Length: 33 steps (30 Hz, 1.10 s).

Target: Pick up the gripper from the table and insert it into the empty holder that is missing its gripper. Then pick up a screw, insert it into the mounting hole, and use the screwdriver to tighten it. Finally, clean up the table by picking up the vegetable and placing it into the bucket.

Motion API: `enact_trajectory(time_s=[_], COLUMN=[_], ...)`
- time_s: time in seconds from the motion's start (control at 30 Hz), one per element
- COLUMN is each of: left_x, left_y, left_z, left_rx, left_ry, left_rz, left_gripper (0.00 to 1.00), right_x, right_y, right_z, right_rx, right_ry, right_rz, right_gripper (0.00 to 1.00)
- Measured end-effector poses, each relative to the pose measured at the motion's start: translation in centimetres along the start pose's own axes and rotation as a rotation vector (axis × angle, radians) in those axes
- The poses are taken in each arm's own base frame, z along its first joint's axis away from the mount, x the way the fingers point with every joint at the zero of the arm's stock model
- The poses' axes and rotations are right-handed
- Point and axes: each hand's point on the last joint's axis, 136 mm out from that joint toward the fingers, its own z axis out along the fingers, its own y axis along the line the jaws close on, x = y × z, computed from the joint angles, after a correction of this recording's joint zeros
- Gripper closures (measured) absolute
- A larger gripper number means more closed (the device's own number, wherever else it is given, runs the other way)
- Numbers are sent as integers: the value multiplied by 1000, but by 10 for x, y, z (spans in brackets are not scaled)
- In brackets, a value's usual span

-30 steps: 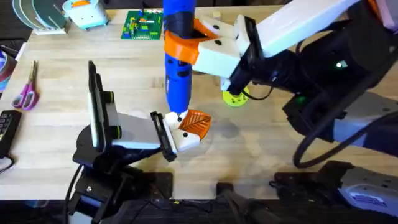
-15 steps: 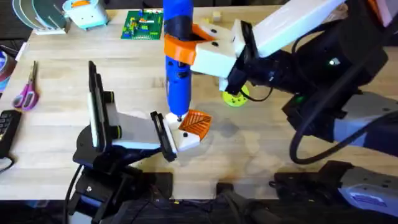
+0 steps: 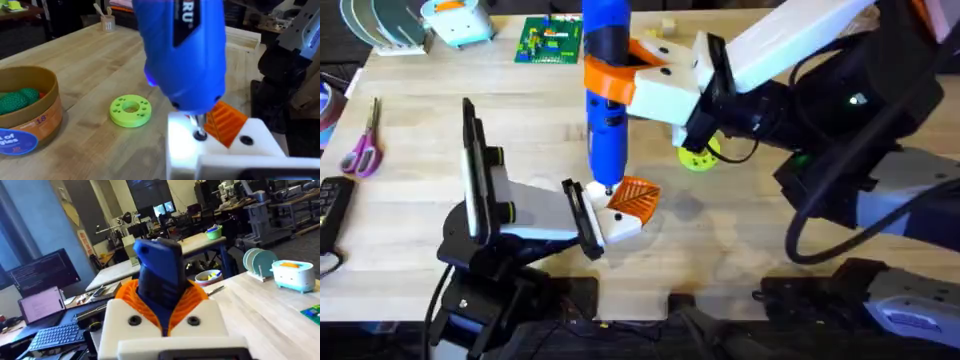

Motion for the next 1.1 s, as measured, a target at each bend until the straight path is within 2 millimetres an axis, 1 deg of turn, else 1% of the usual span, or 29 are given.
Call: enact_trajectory(time_s=[0.07, 0.1, 0.17, 0.23, 0.37, 0.43, 0.5, 0.6, 0.7, 0.73, 0.8, 0.9, 1.0, 1.07, 1.1], left_x=[0, 0, 0, 0, 0, 0, 0, 0, 0, 0, 0, 0, 0, 0, 0], left_y=[0, 0, 0, 0, 0, 0, 0, 0, 0, 0, 0, 0, 0, 0, 0], left_z=[0, 0, 0, 0, 0, 0, 0, 0, 0, 0, 0, 0, 0, 0, 0], left_rx=[0, 0, 0, 0, 0, 0, 0, 0, 0, 0, 0, 0, 0, 0, 0], left_ry=[0, 0, 0, 0, 0, 0, 0, 0, 0, 0, 0, 0, 0, 0, 0], left_rz=[0, 0, 1, 1, 1, 1, 1, 1, 1, 1, 1, 1, 1, 0, 1], left_gripper=[993, 993, 993, 993, 993, 993, 993, 993, 993, 993, 993, 993, 993, 993, 993], right_x=[-5, -11, -29, -44, -56, -59, -57, -41, -23, -17, -10, -5, -3, 5, 13], right_y=[3, 6, 12, 12, -9, -21, -41, -88, -134, -151, -177, -208, -231, -248, -258], right_z=[0, -1, -5, -11, -22, -28, -36, -56, -83, -95, -117, -150, -175, -191, -200], right_rx=[-13, -25, -54, -59, 1, 38, 107, 264, 423, 487, 598, 746, 836, 865, 867], right_ry=[-18, -41, -107, -156, -180, -179, -146, -35, 107, 170, 286, 496, 704, 860, 949], right_rz=[-15, -32, -72, -93, -94, -142, -207, -296, -380, -412, -482, -656, -864, -984, -1034], right_gripper=[978, 978, 978, 978, 978, 978, 978, 978, 978, 978, 978, 978, 978, 978, 978])
